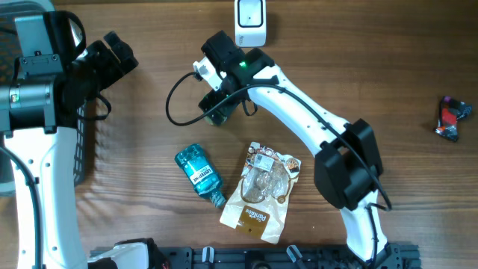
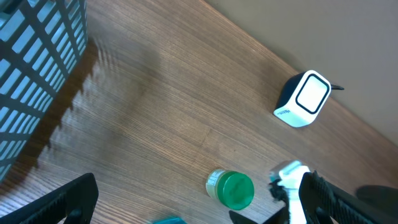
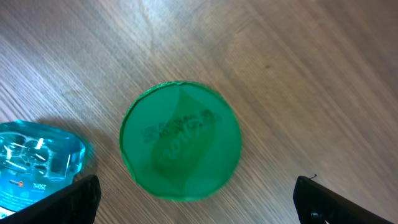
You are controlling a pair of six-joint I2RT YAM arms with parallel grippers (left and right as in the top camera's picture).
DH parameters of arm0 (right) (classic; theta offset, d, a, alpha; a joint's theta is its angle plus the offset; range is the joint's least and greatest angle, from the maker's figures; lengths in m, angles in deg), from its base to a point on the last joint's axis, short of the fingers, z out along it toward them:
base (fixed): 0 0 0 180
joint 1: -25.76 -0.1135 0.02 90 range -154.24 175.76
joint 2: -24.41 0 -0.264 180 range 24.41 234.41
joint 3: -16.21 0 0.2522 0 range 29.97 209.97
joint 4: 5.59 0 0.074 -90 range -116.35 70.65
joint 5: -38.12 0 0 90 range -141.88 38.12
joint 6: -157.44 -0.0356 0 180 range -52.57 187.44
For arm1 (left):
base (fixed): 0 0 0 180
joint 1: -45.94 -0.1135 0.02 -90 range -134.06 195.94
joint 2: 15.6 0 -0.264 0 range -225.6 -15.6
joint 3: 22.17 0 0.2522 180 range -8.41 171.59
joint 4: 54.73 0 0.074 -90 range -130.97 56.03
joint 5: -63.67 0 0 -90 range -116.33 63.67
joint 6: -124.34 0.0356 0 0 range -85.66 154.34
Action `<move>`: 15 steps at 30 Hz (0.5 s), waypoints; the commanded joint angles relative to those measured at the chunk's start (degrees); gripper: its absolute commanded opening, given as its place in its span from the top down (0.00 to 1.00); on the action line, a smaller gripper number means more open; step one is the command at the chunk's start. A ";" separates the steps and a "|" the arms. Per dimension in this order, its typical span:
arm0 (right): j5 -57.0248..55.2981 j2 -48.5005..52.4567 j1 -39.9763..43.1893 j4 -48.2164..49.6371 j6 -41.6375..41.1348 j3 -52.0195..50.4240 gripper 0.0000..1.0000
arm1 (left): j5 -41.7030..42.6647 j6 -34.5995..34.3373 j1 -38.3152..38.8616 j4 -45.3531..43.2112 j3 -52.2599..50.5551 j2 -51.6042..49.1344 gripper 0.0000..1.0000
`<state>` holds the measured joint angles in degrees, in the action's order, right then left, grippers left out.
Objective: Scan the item barcode
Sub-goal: 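Reach the right gripper down over the green-lidded jar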
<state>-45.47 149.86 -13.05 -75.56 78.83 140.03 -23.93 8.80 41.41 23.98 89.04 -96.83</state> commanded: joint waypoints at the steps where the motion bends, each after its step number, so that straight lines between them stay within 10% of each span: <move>1: 3.52 2.16 -0.02 0.79 3.54 0.07 0.00 | -0.57 0.74 -0.31 -0.13 0.28 -0.22 0.00; 15: 8.85 5.64 -0.02 4.15 5.33 0.07 0.00 | -0.57 0.74 -0.31 -0.13 0.28 -0.22 0.00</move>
<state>-37.73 152.74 -13.05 -70.92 82.48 140.01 -23.93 8.80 41.41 23.98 89.04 -96.83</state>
